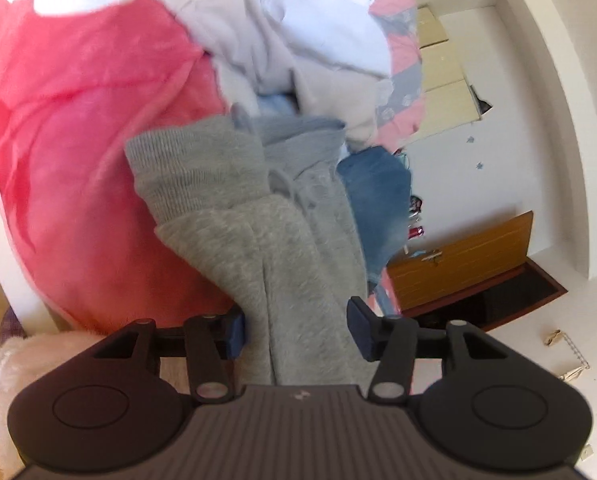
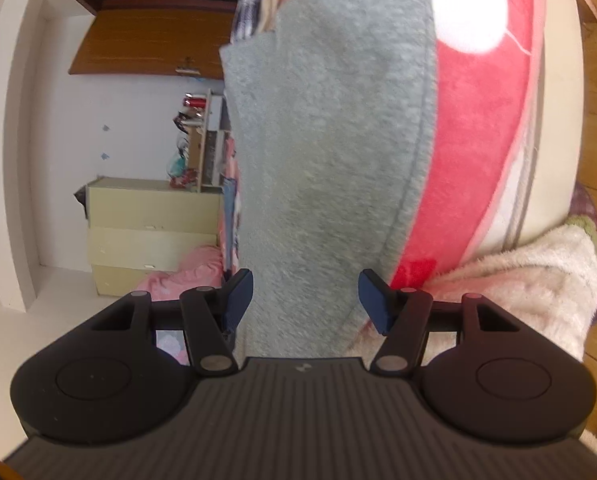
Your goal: Fold clothes
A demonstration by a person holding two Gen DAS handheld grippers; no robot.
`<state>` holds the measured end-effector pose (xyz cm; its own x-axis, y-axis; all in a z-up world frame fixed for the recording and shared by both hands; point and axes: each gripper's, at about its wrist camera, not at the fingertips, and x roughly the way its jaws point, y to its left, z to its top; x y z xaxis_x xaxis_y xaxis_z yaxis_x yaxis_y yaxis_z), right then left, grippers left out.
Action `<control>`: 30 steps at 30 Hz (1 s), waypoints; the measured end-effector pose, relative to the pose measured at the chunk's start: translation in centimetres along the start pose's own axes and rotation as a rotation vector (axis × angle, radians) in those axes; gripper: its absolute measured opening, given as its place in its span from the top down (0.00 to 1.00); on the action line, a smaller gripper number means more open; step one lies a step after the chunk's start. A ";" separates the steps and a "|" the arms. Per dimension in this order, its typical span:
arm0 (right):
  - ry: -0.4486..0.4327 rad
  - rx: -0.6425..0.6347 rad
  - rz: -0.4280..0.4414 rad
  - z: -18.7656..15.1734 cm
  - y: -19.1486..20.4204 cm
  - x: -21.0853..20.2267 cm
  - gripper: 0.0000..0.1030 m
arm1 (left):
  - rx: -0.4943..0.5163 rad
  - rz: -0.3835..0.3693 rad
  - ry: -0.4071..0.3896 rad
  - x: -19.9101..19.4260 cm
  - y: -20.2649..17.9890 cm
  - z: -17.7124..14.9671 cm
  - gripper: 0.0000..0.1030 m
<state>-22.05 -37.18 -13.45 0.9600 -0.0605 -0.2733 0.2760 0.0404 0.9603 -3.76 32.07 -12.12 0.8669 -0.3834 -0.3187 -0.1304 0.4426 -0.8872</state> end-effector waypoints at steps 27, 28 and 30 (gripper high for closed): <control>-0.093 0.199 0.098 1.6 -5.9 0.7 0.45 | 0.017 -0.122 0.021 -0.1 -4.1 -1.0 0.69; -0.095 0.192 0.129 1.7 -5.7 0.7 0.45 | 0.016 -0.117 0.020 -0.1 -4.1 -1.0 0.69; -0.096 0.180 0.141 2.0 -5.6 0.8 0.45 | 0.015 -0.107 0.018 -0.2 -4.1 -1.0 0.69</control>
<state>-22.90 -39.43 -18.99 0.9772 -0.1616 -0.1380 0.1188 -0.1231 0.9853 -3.86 29.48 -8.79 0.8668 -0.4433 -0.2284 -0.0304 0.4102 -0.9115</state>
